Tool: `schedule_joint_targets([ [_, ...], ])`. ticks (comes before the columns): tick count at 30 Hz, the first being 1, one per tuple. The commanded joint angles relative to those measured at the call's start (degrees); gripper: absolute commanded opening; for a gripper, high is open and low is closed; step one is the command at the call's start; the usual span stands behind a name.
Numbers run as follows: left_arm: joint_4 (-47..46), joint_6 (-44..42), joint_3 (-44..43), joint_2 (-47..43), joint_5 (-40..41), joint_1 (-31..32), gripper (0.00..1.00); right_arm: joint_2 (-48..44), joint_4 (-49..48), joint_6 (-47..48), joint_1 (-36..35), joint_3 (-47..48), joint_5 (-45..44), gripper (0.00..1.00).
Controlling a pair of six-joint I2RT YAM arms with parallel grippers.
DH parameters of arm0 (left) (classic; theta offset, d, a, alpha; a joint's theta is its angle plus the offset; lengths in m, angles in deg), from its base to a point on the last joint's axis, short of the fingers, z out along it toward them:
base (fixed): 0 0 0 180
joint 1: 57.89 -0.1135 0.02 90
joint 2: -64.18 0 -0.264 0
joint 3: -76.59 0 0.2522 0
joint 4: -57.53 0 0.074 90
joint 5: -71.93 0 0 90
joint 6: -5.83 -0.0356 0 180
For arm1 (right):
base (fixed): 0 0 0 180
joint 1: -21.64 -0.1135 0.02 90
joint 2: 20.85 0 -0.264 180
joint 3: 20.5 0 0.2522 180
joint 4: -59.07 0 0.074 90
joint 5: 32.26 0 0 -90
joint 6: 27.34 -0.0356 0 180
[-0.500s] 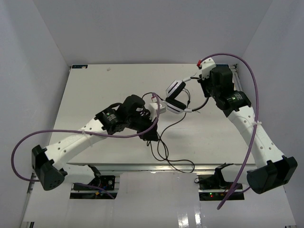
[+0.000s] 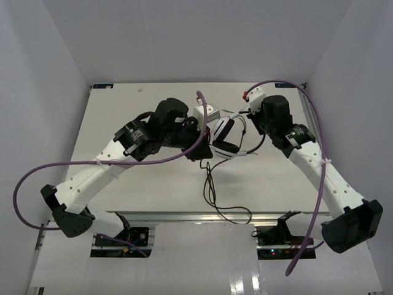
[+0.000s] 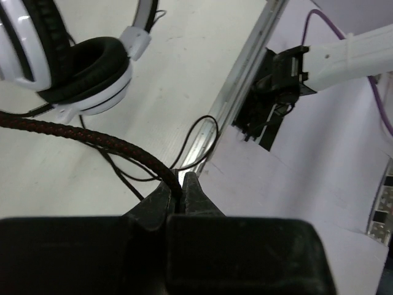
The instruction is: Wrap the headphones
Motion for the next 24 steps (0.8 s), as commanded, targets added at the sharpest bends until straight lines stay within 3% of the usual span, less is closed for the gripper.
schedule_joint_targets([
  [1, -5.34, 3.29, 0.74, 2.71, -11.13, 1.26, 0.00, 1.30, -4.59, -5.80, 0.19, 3.92, 4.03, 0.08],
  [8, -10.64, 5.47, 2.02, 7.63, -13.43, 7.16, 0.00, 8.80, 0.57, -12.82, 1.39, 14.20, 13.00, 0.08],
  [15, -12.15, 5.66, 2.59, 10.02, -13.92, 8.68, 0.00, 12.70, 2.92, -17.88, 5.34, 20.18, 23.28, 0.08],
  [18, -14.13, 6.83, 7.26, 8.34, -14.51, 9.54, 0.00, 13.05, 2.95, -22.93, 10.69, 21.69, 30.66, 0.08],
  [24, -23.65, 9.32, 25.14, 0.57, -12.73, 10.08, 0.00, 11.53, 0.51, -28.71, 16.38, 22.45, 40.42, 0.08],
])
